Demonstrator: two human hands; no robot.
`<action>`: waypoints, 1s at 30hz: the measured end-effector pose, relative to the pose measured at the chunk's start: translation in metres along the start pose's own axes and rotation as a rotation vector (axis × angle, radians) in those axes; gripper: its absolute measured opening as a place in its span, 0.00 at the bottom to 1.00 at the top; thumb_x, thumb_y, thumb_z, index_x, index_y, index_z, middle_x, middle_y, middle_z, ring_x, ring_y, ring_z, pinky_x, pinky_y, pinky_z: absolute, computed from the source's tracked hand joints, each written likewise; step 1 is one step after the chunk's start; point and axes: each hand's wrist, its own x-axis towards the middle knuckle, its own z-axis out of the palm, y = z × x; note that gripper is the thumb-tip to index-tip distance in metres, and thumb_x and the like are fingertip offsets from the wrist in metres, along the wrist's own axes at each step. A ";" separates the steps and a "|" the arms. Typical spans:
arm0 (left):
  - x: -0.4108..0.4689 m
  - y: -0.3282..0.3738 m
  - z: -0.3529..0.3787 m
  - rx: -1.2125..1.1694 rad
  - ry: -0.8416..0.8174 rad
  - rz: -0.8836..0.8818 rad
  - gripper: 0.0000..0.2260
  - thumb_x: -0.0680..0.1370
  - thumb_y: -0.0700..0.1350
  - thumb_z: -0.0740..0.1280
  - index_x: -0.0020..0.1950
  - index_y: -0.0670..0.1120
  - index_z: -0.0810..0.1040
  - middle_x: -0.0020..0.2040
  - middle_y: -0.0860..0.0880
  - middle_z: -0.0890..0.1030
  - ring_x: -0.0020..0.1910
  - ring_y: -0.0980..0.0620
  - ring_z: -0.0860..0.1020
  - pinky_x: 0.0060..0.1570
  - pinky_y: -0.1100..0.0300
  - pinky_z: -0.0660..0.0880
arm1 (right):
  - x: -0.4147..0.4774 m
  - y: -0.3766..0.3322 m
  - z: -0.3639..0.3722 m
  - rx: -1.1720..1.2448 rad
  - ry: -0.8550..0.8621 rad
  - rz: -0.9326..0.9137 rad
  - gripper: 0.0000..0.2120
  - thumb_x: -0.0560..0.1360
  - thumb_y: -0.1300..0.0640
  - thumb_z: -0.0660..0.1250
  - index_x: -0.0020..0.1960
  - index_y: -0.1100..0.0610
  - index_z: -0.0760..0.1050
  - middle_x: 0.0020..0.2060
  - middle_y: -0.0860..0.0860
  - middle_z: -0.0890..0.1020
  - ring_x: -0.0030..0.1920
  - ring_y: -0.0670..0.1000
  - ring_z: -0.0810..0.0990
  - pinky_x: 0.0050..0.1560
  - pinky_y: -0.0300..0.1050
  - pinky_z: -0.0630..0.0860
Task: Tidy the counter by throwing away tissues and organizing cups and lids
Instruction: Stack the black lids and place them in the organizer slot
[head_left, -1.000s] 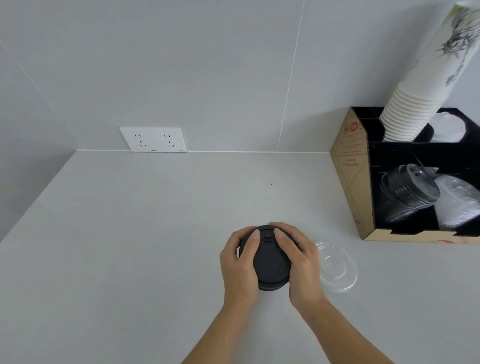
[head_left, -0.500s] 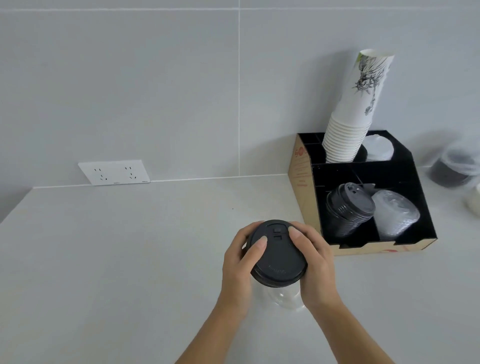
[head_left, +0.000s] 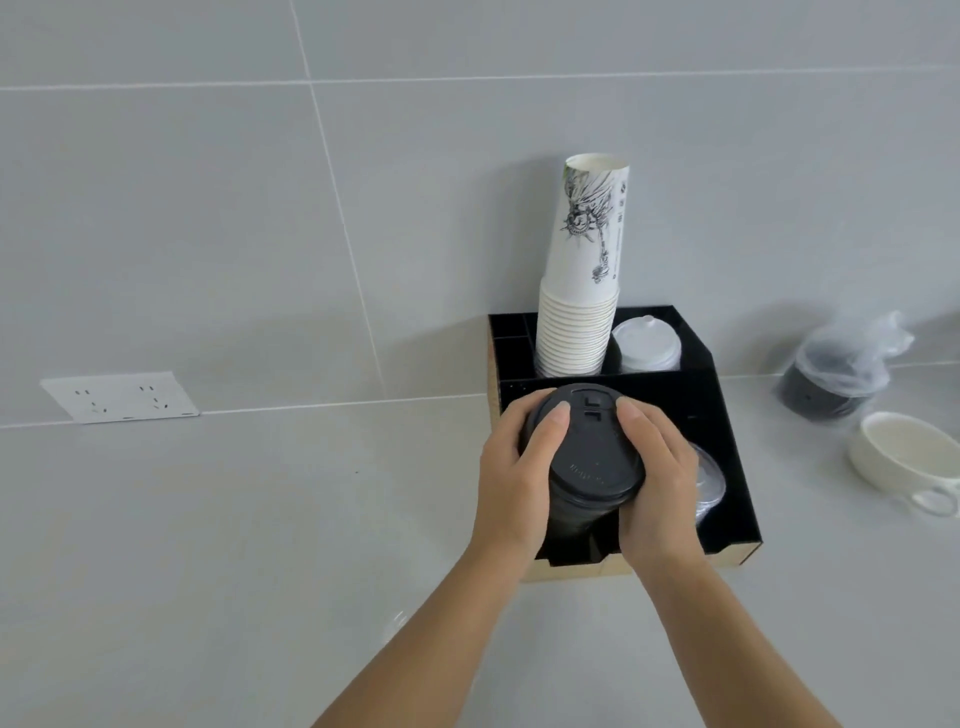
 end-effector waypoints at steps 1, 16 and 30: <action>0.006 -0.003 0.009 0.005 0.002 0.003 0.12 0.72 0.49 0.64 0.53 0.47 0.79 0.49 0.49 0.83 0.49 0.54 0.80 0.45 0.63 0.76 | 0.008 -0.002 -0.006 0.008 -0.005 -0.003 0.10 0.69 0.52 0.65 0.45 0.55 0.80 0.39 0.51 0.83 0.42 0.48 0.81 0.42 0.40 0.77; 0.046 -0.052 0.035 0.186 0.101 -0.034 0.15 0.73 0.53 0.62 0.54 0.47 0.78 0.51 0.47 0.82 0.51 0.52 0.79 0.48 0.63 0.75 | 0.059 0.027 -0.037 0.009 -0.047 0.145 0.10 0.71 0.52 0.66 0.47 0.58 0.80 0.42 0.53 0.83 0.45 0.50 0.80 0.49 0.46 0.76; 0.044 -0.072 0.027 -0.051 0.344 -0.127 0.10 0.78 0.45 0.62 0.51 0.42 0.80 0.45 0.45 0.82 0.45 0.50 0.80 0.43 0.59 0.77 | 0.056 0.044 -0.025 -0.055 -0.078 0.165 0.10 0.76 0.56 0.65 0.52 0.60 0.79 0.45 0.55 0.84 0.46 0.50 0.82 0.48 0.44 0.78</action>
